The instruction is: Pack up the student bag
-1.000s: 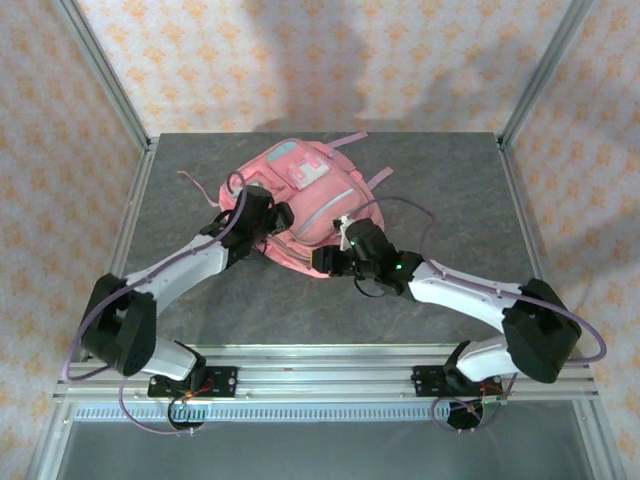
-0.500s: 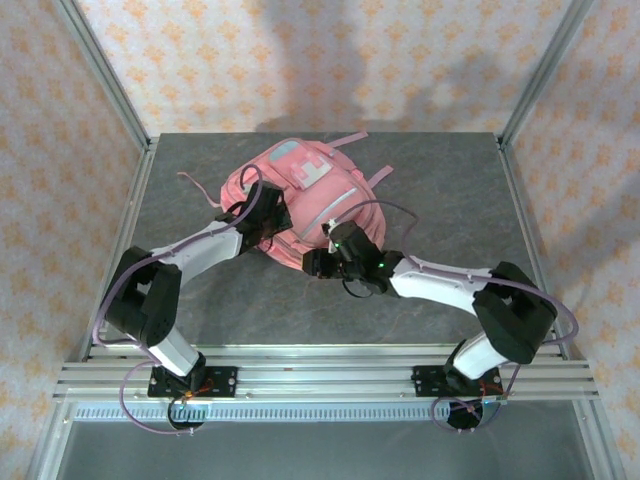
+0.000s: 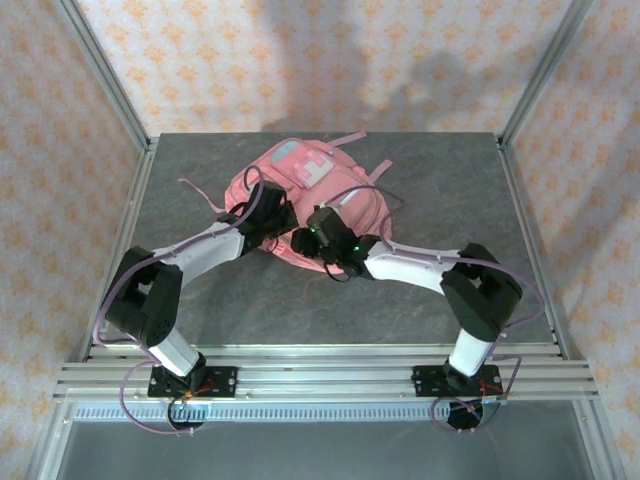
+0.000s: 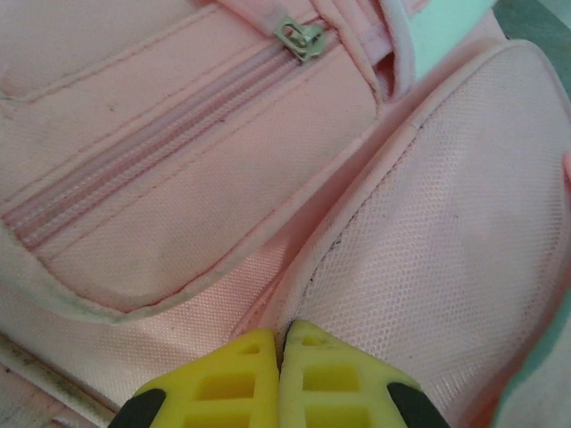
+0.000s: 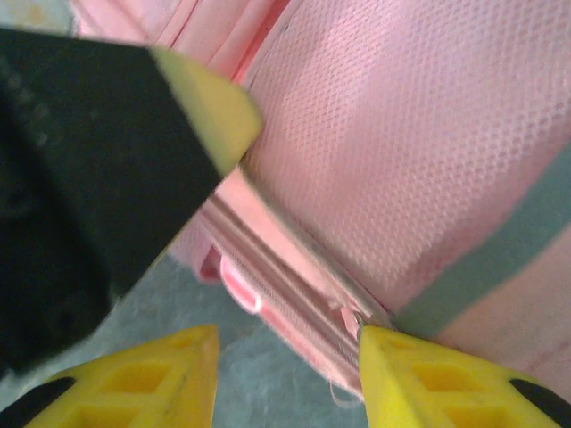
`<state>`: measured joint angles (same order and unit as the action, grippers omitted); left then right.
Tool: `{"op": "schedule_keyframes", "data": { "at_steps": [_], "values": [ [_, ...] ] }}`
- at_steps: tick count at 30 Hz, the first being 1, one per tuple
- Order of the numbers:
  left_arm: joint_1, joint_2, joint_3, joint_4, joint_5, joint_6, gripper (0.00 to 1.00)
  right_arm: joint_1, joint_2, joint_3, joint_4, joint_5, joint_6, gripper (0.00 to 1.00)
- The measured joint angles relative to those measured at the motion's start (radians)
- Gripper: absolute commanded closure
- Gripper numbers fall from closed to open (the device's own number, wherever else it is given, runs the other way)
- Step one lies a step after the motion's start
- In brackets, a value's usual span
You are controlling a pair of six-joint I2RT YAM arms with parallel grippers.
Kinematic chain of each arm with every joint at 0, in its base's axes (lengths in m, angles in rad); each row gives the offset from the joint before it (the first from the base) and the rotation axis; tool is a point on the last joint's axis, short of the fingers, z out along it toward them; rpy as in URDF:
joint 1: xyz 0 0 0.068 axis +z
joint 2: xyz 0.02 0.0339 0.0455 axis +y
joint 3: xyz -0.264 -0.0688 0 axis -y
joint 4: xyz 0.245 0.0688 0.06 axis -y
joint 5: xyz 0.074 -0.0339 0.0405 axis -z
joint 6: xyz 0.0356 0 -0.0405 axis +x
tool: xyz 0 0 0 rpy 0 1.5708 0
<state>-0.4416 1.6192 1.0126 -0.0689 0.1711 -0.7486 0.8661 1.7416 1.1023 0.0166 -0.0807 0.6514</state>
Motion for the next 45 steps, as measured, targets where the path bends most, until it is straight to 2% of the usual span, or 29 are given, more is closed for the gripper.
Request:
{"op": "schedule_keyframes", "data": {
  "at_steps": [6,8,13,15,17,18,19,21,24,25,26,29,38,39,42,44,45],
  "values": [
    [-0.015,0.000,0.000,0.015,0.005,-0.016,1.00,0.024,0.103,0.108,-0.139,0.187,0.078,0.59],
    [-0.016,0.000,0.000,0.017,0.005,-0.021,1.00,0.038,0.137,0.150,-0.187,0.245,0.098,0.66],
    [-0.032,0.000,0.000,0.020,0.018,-0.021,1.00,0.048,0.187,0.181,-0.238,0.324,0.133,0.91],
    [-0.039,0.000,0.000,0.020,0.020,-0.020,1.00,0.048,0.190,0.181,-0.245,0.335,0.144,0.97],
    [-0.039,0.000,0.000,0.021,0.024,-0.021,1.00,0.048,0.190,0.181,-0.245,0.339,0.149,0.99],
    [-0.039,0.000,0.000,0.020,0.024,-0.021,0.93,0.048,0.190,0.181,-0.245,0.340,0.148,0.99],
    [-0.039,0.000,0.000,0.020,0.023,-0.021,0.82,0.048,0.190,0.180,-0.245,0.340,0.150,0.98],
    [-0.037,-0.001,0.000,0.010,0.001,-0.019,0.67,0.047,0.187,0.178,-0.246,0.338,0.149,0.95],
    [-0.029,-0.012,-0.005,0.006,-0.026,-0.016,0.58,0.047,0.168,0.161,-0.233,0.314,0.137,0.84],
    [-0.029,-0.026,-0.010,0.006,-0.030,-0.013,0.56,0.047,0.151,0.143,-0.222,0.299,0.132,0.75],
    [-0.029,-0.040,-0.015,0.006,-0.035,-0.012,0.55,0.047,0.134,0.123,-0.214,0.284,0.125,0.68],
    [-0.028,-0.082,-0.021,0.005,-0.050,-0.010,0.55,0.047,0.063,0.045,-0.185,0.232,0.109,0.60],
    [-0.016,-0.043,-0.019,0.007,-0.048,0.014,0.51,0.045,-0.117,-0.102,-0.098,0.161,0.107,0.59],
    [-0.016,-0.026,-0.018,0.008,-0.047,0.016,0.51,0.044,-0.118,-0.102,-0.091,0.158,0.107,0.59],
    [-0.016,0.029,-0.013,0.011,-0.036,0.021,0.66,0.042,-0.116,-0.102,-0.076,0.143,0.108,0.60],
    [-0.016,0.057,-0.009,0.016,-0.026,0.024,0.93,0.040,-0.105,-0.101,-0.066,0.129,0.108,0.60],
    [-0.016,0.071,-0.003,0.018,-0.019,0.024,1.00,0.036,-0.092,-0.098,-0.060,0.120,0.108,0.60]
  ]
}}
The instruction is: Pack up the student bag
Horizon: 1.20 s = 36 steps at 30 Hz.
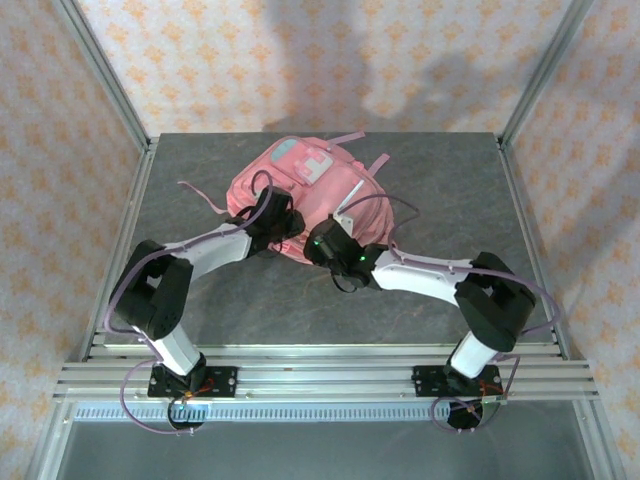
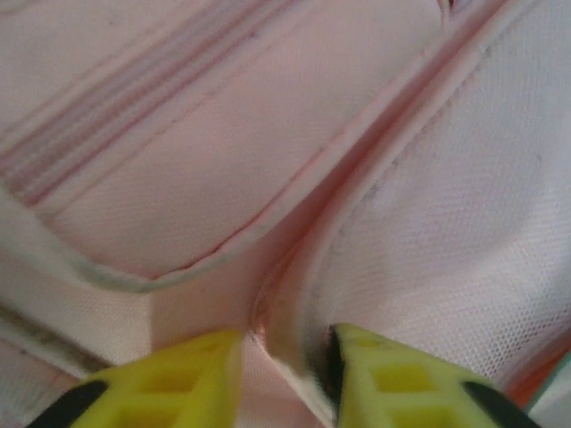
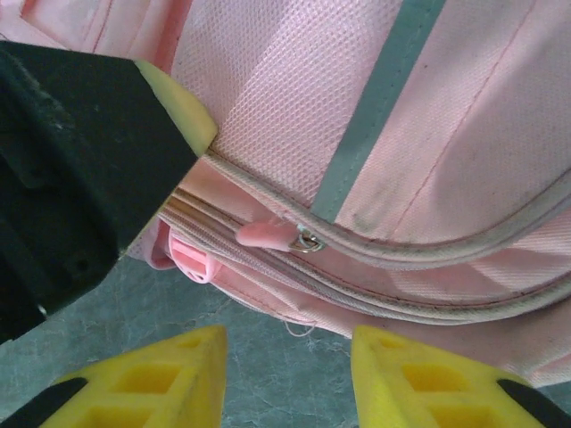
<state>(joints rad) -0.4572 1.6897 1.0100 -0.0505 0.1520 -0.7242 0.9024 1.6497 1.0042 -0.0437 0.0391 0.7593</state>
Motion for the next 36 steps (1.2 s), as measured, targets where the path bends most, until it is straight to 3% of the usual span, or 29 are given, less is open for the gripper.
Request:
{"op": "schedule_keyframes", "data": {
  "at_steps": [7,17,29,33,35,36],
  "values": [
    [0.002,0.003,0.012,-0.002,0.032,-0.010,1.00,-0.035,0.108,0.030,0.017,-0.048,0.018,0.60],
    [0.001,-0.057,-0.024,0.042,0.088,-0.050,1.00,-0.071,0.136,0.063,0.037,-0.099,0.071,0.58],
    [0.000,-0.057,-0.037,0.071,0.102,-0.076,1.00,-0.078,0.259,0.204,-0.045,-0.047,0.258,0.61],
    [-0.006,-0.057,-0.037,0.090,0.121,-0.084,1.00,-0.086,0.295,0.235,-0.038,-0.017,0.307,0.73],
    [-0.005,-0.057,-0.037,0.101,0.121,-0.087,1.00,-0.090,0.313,0.250,-0.039,-0.010,0.321,0.94],
    [-0.005,-0.057,-0.037,0.109,0.123,-0.087,1.00,-0.092,0.318,0.253,-0.036,-0.008,0.329,0.96]
  ]
}}
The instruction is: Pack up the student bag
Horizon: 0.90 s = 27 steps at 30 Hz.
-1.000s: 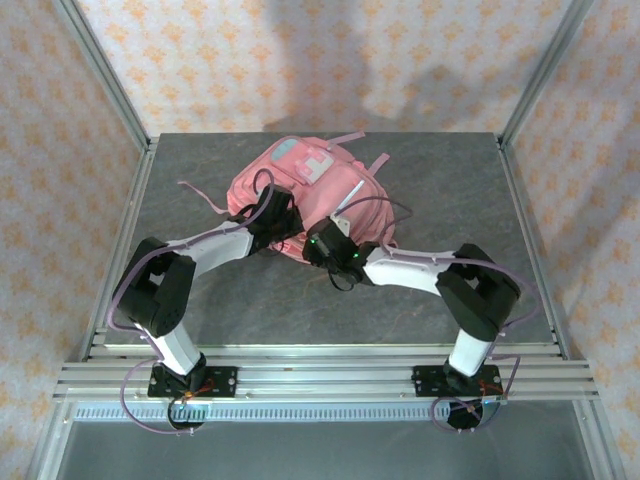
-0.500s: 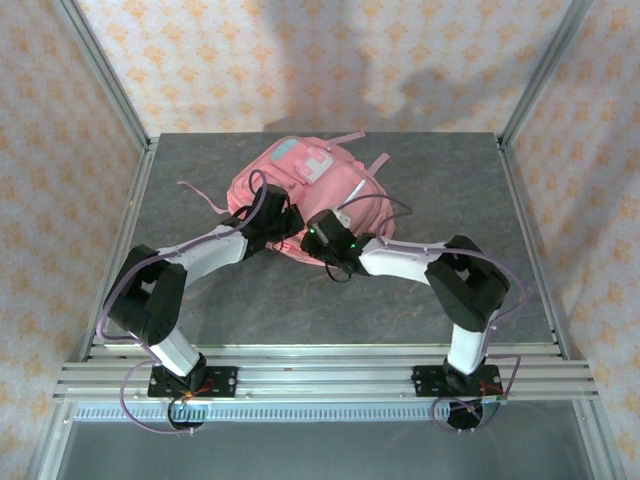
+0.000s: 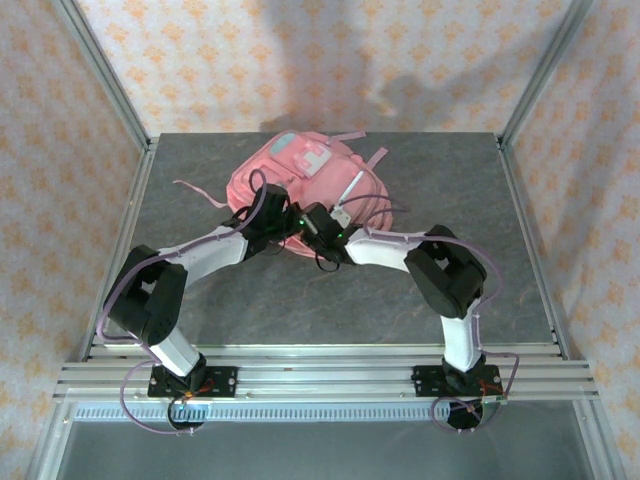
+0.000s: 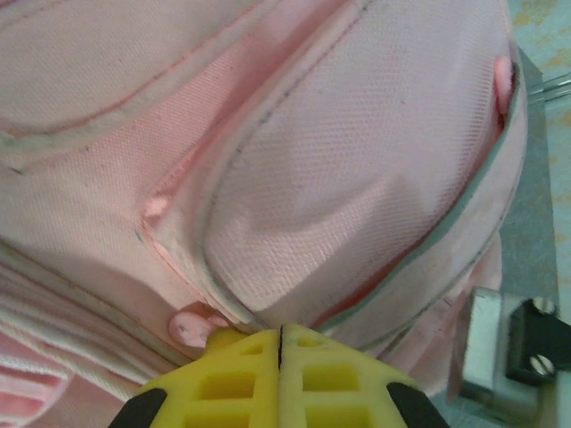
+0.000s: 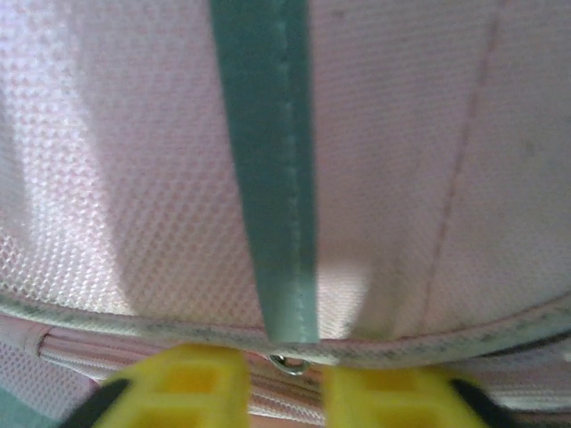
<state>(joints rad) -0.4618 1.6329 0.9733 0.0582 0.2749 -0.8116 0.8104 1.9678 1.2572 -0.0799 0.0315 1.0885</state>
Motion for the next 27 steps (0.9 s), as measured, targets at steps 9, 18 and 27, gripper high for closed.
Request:
{"op": "schedule_keyframes", "data": {
  "at_steps": [9,18,27],
  "values": [
    [0.011,0.000,0.001,0.021,0.014,0.000,1.00,-0.002,-0.002,0.000,0.022,0.019,-0.016,0.63],
    [0.035,-0.003,0.000,0.006,0.014,0.000,1.00,-0.002,0.023,0.053,-0.019,0.032,-0.069,0.59],
    [0.065,-0.041,-0.038,-0.005,0.014,0.000,1.00,-0.025,0.028,0.050,0.042,0.026,-0.063,0.70]
  ]
}}
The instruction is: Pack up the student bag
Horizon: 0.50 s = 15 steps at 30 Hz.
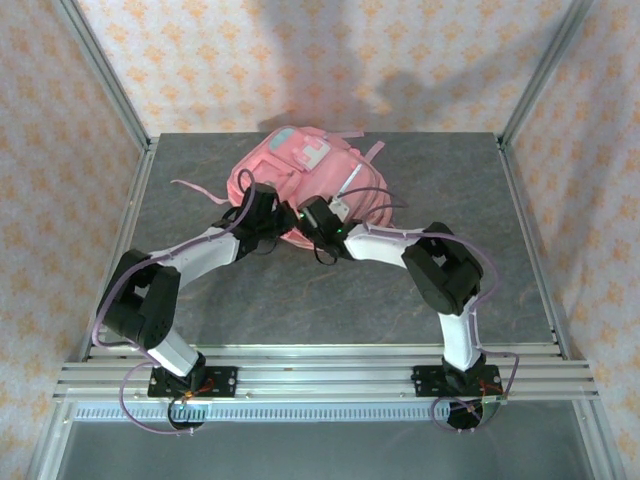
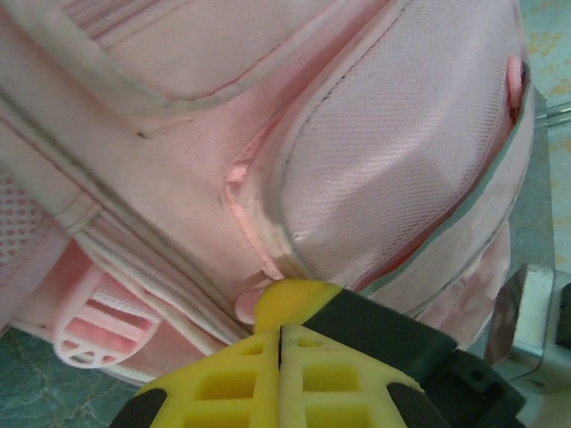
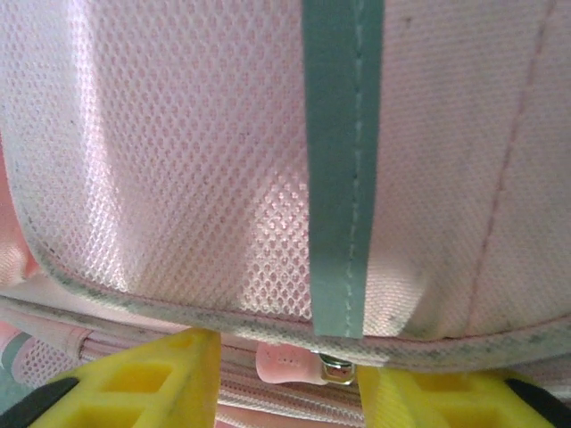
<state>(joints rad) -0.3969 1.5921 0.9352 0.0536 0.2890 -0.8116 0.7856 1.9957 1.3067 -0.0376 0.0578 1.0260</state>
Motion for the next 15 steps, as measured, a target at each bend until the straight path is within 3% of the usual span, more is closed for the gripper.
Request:
{"op": "schedule_keyframes", "data": {
  "at_steps": [2,4,6,11,15],
  "values": [
    [0.005,-0.004,-0.003,0.000,0.000,0.000,1.00,-0.006,0.027,0.045,-0.031,0.003,0.007,0.90],
    [0.007,-0.006,-0.003,-0.001,0.000,0.000,1.00,-0.011,0.056,0.079,-0.049,0.007,0.011,0.99],
    [0.011,-0.007,-0.003,-0.001,0.000,0.000,0.96,-0.015,0.072,0.099,-0.050,0.007,0.014,1.00],
    [0.012,-0.013,-0.008,-0.003,-0.005,-0.005,0.68,-0.019,0.072,0.103,-0.056,0.006,0.000,1.00],
    [0.012,-0.013,-0.010,-0.004,-0.013,-0.001,0.55,-0.020,0.038,0.071,-0.051,-0.013,-0.051,1.00]
  ]
}}
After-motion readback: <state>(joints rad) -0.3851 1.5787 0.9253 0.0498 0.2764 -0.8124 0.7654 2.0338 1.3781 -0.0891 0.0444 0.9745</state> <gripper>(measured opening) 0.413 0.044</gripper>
